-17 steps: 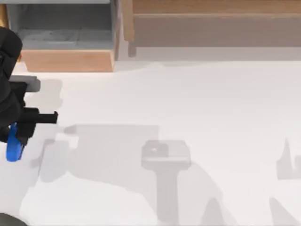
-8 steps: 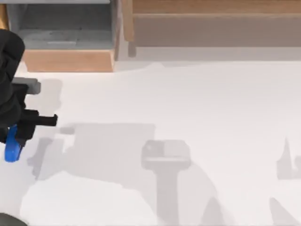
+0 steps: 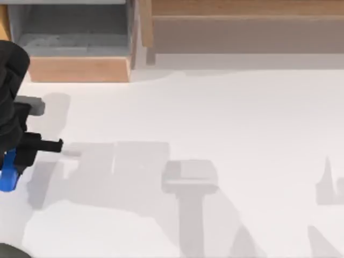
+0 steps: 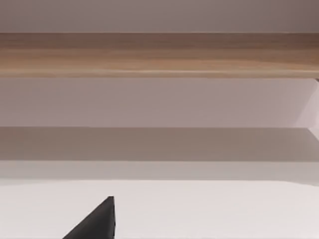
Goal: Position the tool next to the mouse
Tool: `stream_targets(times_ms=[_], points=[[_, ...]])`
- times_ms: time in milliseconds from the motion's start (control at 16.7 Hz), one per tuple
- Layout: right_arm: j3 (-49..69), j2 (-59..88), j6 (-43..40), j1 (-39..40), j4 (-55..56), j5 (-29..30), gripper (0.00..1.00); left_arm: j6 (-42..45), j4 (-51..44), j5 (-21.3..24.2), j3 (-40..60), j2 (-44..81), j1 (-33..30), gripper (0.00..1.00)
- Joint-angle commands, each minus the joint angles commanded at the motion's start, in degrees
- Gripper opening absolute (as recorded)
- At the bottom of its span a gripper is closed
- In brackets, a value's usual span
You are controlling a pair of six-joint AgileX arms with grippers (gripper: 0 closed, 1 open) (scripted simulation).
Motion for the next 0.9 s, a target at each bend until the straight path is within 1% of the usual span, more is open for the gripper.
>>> stream_targets(times_ms=[480, 840, 900], points=[[0.0, 0.0, 0.0, 0.0, 0.0, 0.0, 1.0, -0.8, 5.6, 5.1, -1.6, 0.3, 0.3, 0.0], [0.0, 0.0, 0.0, 0.0, 0.0, 0.0, 1.0, -0.8, 5.9, 5.4, -2.3, 0.9, 0.2, 0.0], [0.0, 0.0, 0.0, 0.0, 0.0, 0.0, 1.0, -0.8, 5.9, 5.4, -2.3, 0.9, 0.2, 0.08]])
